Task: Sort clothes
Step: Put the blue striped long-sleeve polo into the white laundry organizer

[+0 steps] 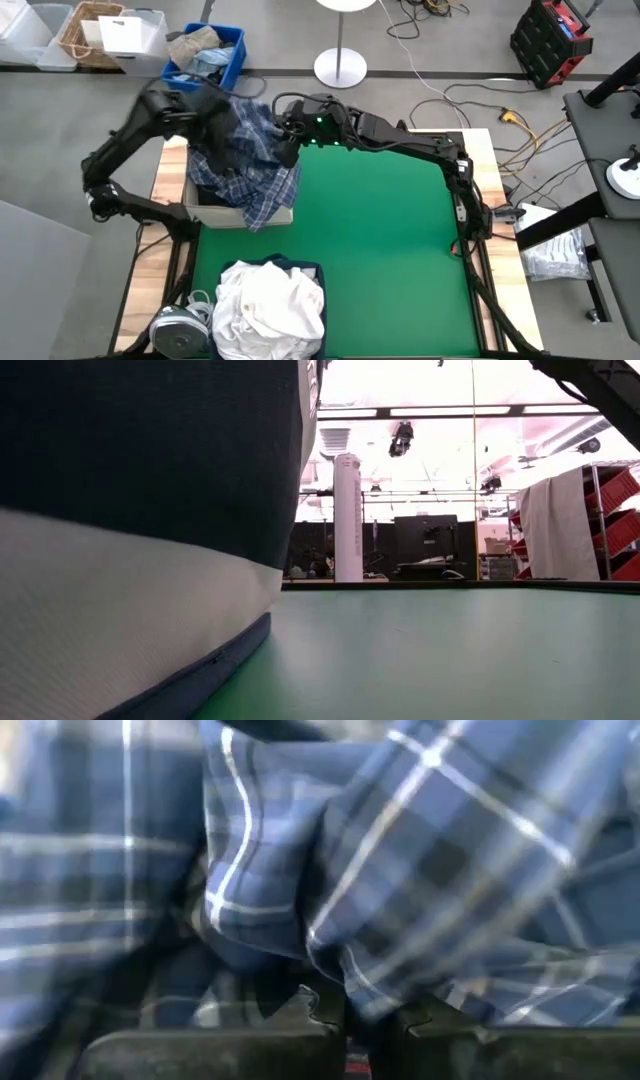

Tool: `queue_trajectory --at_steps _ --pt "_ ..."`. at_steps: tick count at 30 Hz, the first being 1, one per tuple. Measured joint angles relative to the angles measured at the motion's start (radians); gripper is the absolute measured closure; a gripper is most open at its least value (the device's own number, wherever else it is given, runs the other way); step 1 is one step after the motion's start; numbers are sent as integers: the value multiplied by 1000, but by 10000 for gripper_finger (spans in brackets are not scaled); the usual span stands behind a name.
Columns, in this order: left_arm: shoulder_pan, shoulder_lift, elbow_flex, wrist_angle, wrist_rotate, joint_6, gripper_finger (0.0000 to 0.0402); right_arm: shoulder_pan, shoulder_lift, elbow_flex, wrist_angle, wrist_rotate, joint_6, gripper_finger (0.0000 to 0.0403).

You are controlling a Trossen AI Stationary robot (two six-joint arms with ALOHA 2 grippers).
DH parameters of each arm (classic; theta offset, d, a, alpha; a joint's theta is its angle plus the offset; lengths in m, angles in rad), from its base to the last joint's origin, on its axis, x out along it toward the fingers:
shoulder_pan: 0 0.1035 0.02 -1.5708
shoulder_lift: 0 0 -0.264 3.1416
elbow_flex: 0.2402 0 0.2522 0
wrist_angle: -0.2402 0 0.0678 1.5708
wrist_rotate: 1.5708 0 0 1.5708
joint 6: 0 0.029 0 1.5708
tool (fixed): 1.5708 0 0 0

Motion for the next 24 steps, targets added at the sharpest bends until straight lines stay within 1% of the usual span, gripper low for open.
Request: queue_trajectory --at_steps 2,6,9,13,17,24 --pt "21 4 -87 1 28 7 401 -2 -12 0 -58 26 0 270" --pt "60 2 -250 9 125 34 401 -5 -34 0 -159 70 0 265" --pt "79 6 -350 33 133 38 401 -6 -44 0 -207 86 0 263" --pt "95 5 -444 84 171 57 402 -6 -47 0 -223 92 1 266" --pt "97 11 -490 140 199 64 402 -6 -47 0 -218 93 0 276" --pt "97 90 -480 138 204 76 402 -11 -47 -2 -211 93 1 288"
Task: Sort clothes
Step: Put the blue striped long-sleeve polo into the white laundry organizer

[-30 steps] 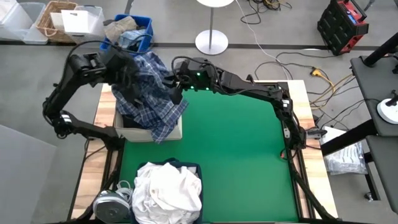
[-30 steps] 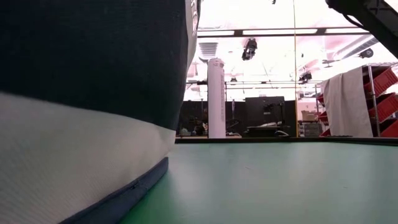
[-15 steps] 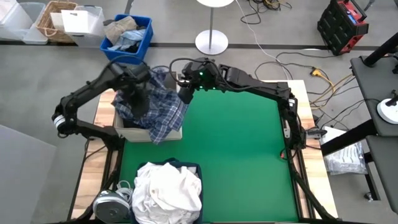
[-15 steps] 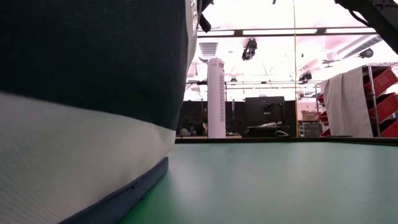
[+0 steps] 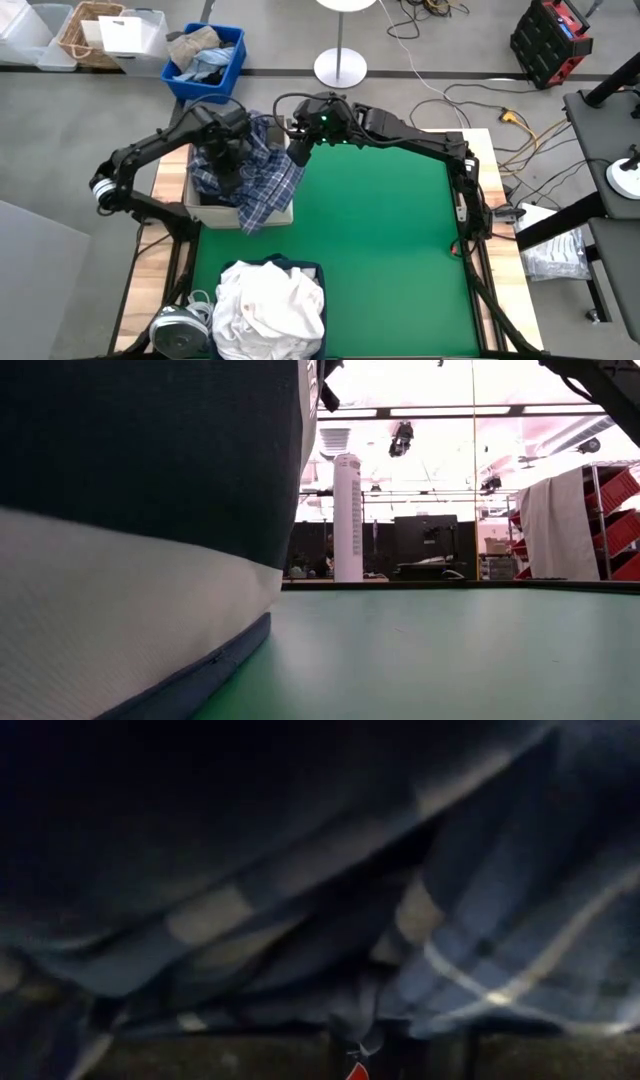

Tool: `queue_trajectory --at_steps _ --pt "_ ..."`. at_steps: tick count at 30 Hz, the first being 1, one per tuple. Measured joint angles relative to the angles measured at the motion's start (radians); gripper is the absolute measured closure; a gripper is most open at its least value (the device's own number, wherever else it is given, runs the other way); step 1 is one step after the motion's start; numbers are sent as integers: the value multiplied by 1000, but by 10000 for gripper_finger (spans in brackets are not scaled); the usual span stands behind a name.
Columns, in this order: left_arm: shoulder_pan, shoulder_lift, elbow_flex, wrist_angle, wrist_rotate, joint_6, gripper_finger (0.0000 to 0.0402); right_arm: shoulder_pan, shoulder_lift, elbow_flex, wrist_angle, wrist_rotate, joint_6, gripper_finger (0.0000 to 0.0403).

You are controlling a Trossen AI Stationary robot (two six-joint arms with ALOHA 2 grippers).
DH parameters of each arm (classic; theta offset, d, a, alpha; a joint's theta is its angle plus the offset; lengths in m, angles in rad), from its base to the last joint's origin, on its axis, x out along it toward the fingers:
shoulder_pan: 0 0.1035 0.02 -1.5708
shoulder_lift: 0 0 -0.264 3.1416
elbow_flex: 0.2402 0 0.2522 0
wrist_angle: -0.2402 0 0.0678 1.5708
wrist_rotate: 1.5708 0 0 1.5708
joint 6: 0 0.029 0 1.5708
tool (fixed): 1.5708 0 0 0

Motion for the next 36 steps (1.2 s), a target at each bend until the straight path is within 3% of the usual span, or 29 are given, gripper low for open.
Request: queue_trajectory --at_steps 14,26,31,36 --pt "0 162 2 -10 26 43 402 0 0 -1 -4 0 3 277" --pt "2 176 33 -28 28 31 401 -2 0 -2 -29 -28 33 278" --pt "1 144 129 -60 23 22 401 -7 0 -2 -120 -126 74 252" --pt "1 132 191 -74 -1 13 389 23 0 -2 -189 -134 -66 207"
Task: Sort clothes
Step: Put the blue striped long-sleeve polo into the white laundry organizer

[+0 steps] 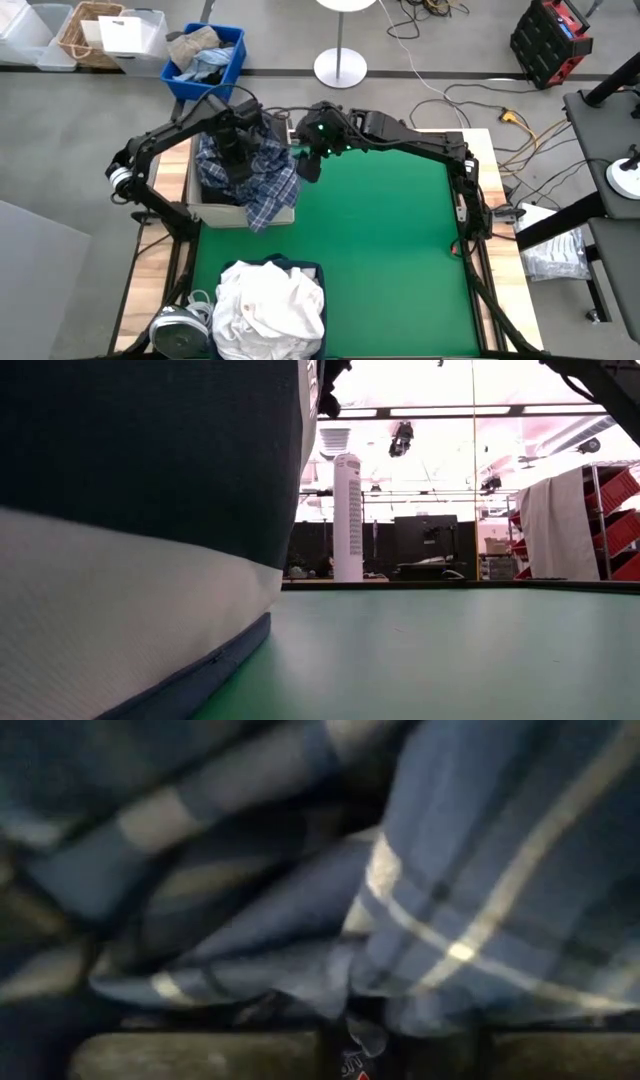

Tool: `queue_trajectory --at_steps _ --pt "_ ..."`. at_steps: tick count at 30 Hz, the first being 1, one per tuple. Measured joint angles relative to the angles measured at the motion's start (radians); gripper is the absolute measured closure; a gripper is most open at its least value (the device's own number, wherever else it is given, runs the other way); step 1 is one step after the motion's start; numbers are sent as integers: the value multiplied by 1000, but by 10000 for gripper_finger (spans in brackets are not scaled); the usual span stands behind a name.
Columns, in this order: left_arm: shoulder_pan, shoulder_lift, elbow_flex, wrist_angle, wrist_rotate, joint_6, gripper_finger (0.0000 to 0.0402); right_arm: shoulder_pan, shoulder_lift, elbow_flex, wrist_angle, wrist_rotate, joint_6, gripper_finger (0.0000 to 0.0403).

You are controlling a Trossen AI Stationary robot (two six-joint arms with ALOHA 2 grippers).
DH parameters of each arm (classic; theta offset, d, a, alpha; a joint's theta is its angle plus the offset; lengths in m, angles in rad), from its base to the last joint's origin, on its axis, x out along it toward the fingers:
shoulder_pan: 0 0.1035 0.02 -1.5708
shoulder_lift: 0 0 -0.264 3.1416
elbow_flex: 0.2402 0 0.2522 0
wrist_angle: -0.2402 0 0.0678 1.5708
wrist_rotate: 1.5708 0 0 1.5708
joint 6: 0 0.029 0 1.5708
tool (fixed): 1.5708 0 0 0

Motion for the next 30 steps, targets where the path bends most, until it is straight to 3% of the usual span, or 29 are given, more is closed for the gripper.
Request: queue_trajectory --at_steps 9,15,23,30 --pt "1 -6 37 -59 -7 -36 284 89 0 -8 -17 -37 -183 141" --pt "1 -27 76 -66 -10 -42 232 134 13 -73 -8 -48 -181 126" --pt "1 -40 140 -65 -13 -44 213 130 29 -174 140 -52 -138 145" --pt "1 -40 149 -65 -13 -44 212 130 28 -232 246 -54 -128 206"
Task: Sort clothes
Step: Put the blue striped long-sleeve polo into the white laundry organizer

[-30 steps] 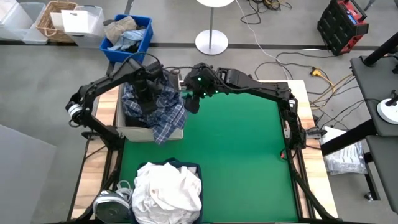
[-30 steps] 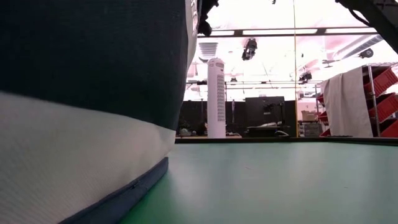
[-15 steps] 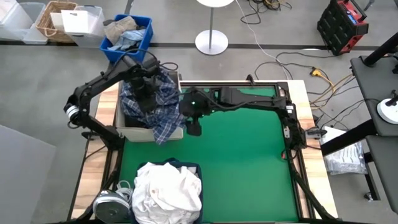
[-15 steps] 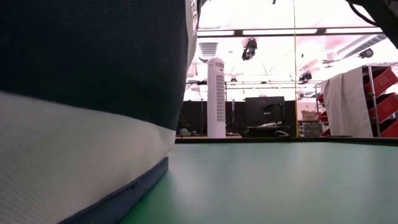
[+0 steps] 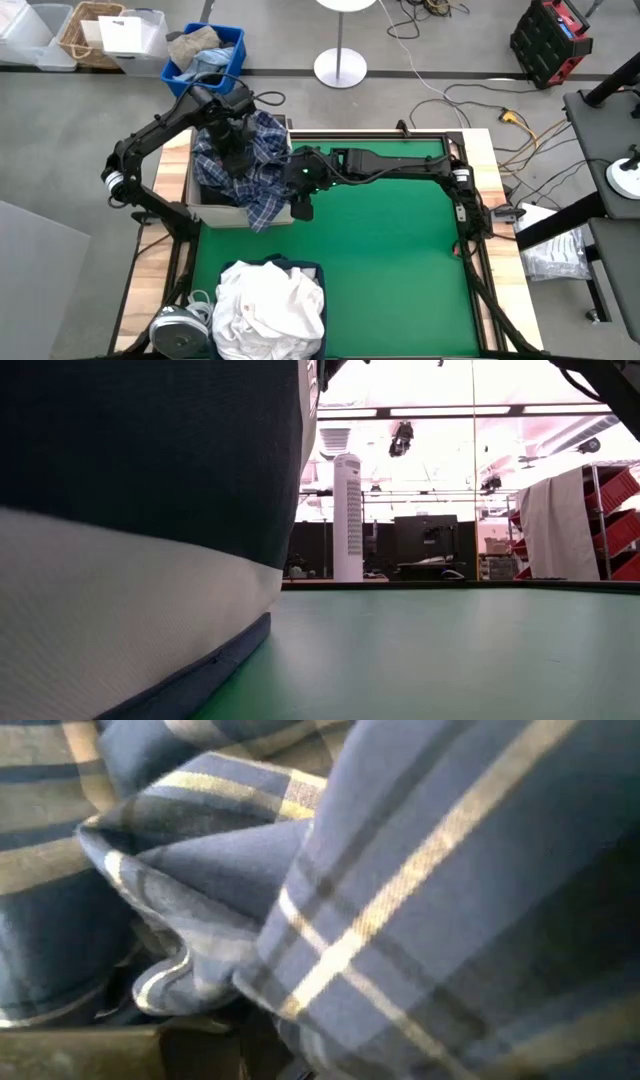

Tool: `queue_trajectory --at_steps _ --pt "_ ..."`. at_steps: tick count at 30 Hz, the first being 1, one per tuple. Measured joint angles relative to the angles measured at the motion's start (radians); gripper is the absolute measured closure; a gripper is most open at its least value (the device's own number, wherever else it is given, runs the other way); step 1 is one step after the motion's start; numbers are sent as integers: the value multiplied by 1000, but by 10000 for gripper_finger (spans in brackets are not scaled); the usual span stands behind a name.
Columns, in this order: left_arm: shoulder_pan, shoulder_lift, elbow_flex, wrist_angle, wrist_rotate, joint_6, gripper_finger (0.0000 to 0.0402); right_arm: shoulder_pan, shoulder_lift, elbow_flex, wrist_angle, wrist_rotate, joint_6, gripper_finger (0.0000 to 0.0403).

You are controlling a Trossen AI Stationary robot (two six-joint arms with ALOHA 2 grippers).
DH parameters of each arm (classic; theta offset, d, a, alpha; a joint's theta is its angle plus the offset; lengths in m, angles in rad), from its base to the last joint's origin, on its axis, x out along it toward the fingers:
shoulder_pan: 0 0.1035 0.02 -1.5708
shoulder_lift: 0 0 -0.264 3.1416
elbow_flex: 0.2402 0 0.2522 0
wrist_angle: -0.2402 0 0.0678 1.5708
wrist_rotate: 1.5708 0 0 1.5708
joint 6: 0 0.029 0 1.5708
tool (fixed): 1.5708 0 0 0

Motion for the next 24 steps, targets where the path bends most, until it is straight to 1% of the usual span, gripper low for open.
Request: queue_trajectory --at_steps 3,8,13,17,20,24 --pt "0 0 0 0 0 6 212 0 1 -8 13 0 9 259" --pt "0 0 -1 3 0 16 212 -5 1 -28 34 0 7 375" --pt "0 -1 -1 12 0 18 212 -10 1 -46 148 0 21 393" --pt "0 -3 -2 17 1 18 212 -25 1 -46 270 0 23 394" --pt "0 -3 -2 22 1 18 212 -40 1 -62 329 1 50 394" --pt "0 -3 -2 26 2 18 212 -50 43 -69 413 -1 91 394"
